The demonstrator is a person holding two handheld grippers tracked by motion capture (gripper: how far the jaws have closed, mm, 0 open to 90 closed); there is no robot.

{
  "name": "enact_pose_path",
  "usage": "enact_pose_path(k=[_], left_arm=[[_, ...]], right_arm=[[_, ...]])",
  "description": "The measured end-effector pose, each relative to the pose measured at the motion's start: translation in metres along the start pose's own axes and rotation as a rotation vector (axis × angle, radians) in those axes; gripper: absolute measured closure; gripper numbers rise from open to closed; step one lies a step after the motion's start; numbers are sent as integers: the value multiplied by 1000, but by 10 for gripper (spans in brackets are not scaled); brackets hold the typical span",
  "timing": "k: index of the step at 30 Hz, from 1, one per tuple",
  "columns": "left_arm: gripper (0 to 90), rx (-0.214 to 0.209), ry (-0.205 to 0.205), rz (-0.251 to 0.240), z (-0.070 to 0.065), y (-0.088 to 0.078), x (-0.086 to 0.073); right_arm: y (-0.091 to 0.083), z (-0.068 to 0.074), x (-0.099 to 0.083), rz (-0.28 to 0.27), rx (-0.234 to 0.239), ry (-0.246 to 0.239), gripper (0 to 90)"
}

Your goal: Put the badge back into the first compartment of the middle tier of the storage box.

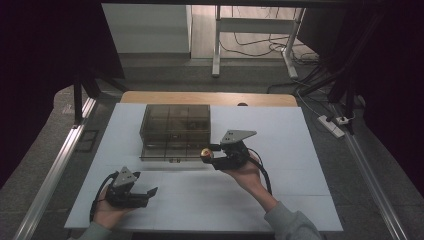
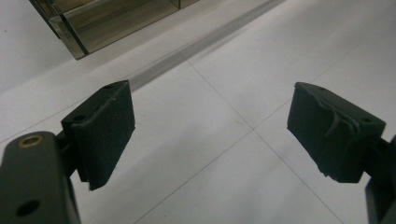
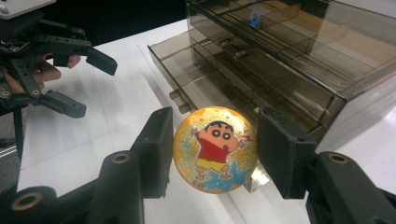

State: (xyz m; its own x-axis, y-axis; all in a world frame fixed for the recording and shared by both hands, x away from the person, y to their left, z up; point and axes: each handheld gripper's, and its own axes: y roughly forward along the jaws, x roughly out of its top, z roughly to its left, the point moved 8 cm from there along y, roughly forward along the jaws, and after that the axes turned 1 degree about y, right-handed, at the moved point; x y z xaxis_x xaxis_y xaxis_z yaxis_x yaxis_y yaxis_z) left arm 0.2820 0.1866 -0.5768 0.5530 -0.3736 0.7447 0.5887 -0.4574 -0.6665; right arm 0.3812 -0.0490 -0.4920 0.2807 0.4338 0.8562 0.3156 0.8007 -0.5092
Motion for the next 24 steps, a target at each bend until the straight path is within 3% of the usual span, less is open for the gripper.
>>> enact_pose_path(k=[24], left_arm=[[151, -1, 2, -2, 0, 0, 0]], right_arm=[[21, 15, 13, -5, 44, -21, 472]])
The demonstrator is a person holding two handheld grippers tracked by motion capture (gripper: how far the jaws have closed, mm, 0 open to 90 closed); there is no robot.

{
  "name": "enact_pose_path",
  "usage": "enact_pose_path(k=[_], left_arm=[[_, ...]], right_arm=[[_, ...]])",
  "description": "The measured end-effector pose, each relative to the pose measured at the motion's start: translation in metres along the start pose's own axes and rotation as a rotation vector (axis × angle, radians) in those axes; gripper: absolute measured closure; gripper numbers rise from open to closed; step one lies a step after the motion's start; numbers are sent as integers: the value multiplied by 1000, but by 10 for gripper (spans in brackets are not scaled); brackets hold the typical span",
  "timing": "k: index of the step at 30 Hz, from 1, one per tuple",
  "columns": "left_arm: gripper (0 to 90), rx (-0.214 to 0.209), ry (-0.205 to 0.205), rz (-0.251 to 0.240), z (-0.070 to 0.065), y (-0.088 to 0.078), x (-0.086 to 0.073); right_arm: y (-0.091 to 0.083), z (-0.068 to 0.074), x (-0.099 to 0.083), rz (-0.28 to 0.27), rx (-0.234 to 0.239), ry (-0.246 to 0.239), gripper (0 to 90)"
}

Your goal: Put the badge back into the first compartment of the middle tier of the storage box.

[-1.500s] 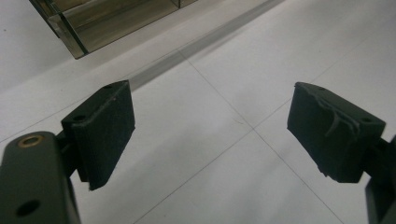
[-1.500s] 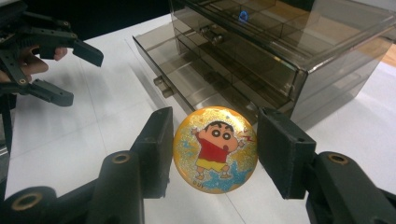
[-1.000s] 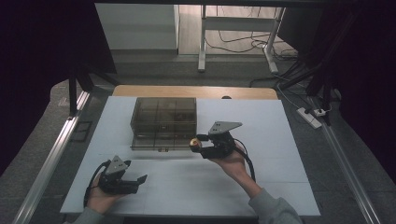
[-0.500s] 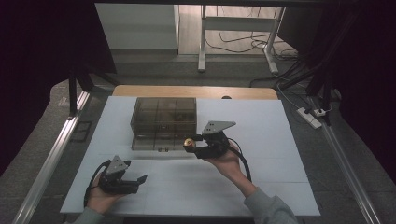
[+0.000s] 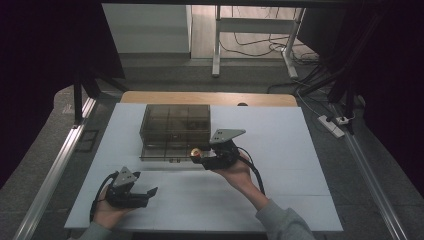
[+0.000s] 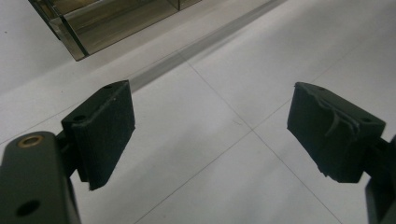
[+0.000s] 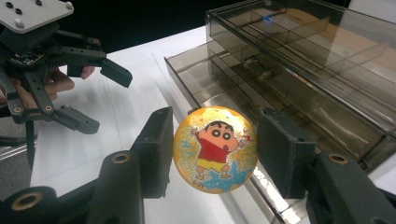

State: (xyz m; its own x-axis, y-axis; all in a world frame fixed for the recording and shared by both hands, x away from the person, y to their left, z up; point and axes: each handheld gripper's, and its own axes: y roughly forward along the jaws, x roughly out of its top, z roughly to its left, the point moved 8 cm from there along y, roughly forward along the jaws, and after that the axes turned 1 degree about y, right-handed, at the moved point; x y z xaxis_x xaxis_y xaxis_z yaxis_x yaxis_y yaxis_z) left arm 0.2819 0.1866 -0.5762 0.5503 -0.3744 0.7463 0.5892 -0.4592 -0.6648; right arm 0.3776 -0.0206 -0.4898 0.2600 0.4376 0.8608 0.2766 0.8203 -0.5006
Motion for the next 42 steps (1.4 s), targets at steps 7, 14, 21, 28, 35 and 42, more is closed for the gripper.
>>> enact_pose_path(k=[7, 14, 21, 28, 35, 42], left_arm=[[152, 0, 0, -2, 0, 0, 0], [152, -1, 0, -4, 0, -1, 0], [152, -1, -1, -5, 0, -1, 0], [152, -1, -1, -6, 0, -1, 0], [152, -5, -1, -6, -2, 0, 1], [151, -6, 1, -2, -2, 0, 1]], right_arm=[[9, 4, 4, -3, 12, -1, 472], [16, 7, 7, -4, 23, -3, 472], [21, 9, 8, -6, 25, -3, 472], [28, 12, 10, -4, 31, -3, 472], [38, 15, 12, -2, 44, 0, 472], [47, 16, 16, -5, 44, -7, 472]])
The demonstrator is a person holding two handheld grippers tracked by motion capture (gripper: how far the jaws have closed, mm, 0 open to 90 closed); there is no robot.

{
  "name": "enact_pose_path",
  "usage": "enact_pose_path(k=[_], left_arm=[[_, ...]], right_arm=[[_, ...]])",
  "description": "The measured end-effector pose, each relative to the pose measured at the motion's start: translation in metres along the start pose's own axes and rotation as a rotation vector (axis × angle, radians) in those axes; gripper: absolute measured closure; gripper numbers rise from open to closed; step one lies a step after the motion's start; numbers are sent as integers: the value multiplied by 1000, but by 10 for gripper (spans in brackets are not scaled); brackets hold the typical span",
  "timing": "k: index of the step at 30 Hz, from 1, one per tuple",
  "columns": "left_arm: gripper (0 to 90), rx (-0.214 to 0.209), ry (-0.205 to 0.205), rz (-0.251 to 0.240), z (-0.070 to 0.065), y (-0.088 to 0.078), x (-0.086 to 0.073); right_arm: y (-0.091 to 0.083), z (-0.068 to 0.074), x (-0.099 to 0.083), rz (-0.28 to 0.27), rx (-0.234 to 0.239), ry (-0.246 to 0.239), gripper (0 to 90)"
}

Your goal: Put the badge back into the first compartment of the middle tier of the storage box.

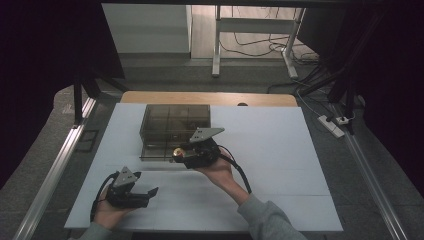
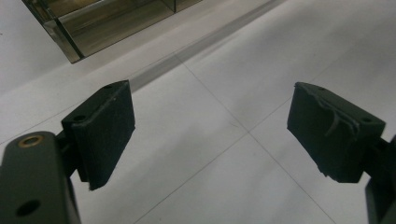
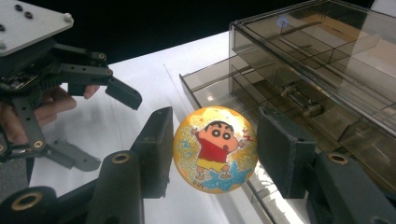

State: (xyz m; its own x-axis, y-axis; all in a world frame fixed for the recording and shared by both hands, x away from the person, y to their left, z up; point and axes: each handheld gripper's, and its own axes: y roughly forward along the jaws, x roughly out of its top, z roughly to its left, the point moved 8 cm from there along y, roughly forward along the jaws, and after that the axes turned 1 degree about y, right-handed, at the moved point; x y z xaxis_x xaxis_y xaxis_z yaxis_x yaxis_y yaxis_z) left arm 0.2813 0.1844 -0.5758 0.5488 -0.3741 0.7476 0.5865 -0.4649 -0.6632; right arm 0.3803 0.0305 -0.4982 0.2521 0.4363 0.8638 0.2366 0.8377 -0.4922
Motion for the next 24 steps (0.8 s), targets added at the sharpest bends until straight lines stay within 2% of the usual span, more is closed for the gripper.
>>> enact_pose_path(k=[9, 24], left_arm=[[152, 1, -1, -4, 0, -1, 0], [152, 1, 3, -9, 0, -2, 1]], right_arm=[[12, -4, 8, -12, 5, 27, 471], [32, -5, 28, -3, 0, 17, 471]])
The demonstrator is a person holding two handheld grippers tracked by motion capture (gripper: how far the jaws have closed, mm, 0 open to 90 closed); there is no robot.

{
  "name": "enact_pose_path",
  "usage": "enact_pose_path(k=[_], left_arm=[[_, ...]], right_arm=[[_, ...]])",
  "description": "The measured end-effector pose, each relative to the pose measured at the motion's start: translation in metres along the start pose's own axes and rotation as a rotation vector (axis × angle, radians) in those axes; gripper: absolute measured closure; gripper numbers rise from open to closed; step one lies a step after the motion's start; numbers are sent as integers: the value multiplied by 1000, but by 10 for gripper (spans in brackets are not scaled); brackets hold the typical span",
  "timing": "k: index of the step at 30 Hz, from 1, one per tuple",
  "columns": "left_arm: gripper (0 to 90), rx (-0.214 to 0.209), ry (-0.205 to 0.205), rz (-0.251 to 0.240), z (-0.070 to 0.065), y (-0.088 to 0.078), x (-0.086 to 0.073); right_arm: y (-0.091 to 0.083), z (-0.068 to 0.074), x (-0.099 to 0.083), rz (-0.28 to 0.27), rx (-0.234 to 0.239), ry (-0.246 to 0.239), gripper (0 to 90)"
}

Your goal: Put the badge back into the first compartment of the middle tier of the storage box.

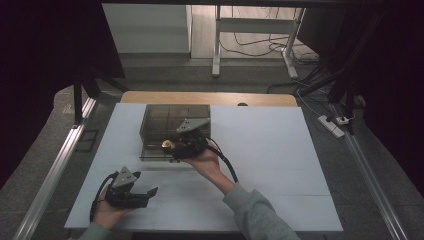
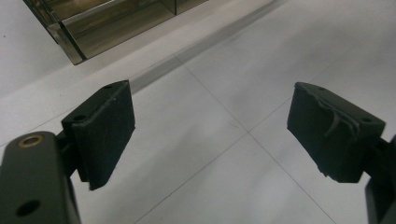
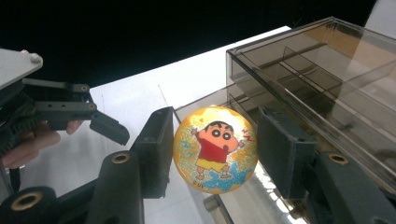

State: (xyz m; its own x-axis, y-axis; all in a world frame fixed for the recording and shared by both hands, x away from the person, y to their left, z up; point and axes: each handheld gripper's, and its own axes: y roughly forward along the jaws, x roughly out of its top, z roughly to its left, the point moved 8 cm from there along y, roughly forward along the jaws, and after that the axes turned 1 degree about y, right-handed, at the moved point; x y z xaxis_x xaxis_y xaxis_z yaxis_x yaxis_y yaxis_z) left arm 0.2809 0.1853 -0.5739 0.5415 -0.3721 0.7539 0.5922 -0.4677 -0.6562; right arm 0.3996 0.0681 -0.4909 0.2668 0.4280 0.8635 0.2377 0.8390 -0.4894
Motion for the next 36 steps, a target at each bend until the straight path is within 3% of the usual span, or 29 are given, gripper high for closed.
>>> enact_pose_path(k=[18, 36], left_arm=[[152, -2, -1, 1, 0, 0, 0], [152, -3, -4, 1, 1, 0, -1]], right_arm=[[22, -2, 10, 22, -10, -2, 469], [51, -2, 9, 75, -18, -12, 466]])
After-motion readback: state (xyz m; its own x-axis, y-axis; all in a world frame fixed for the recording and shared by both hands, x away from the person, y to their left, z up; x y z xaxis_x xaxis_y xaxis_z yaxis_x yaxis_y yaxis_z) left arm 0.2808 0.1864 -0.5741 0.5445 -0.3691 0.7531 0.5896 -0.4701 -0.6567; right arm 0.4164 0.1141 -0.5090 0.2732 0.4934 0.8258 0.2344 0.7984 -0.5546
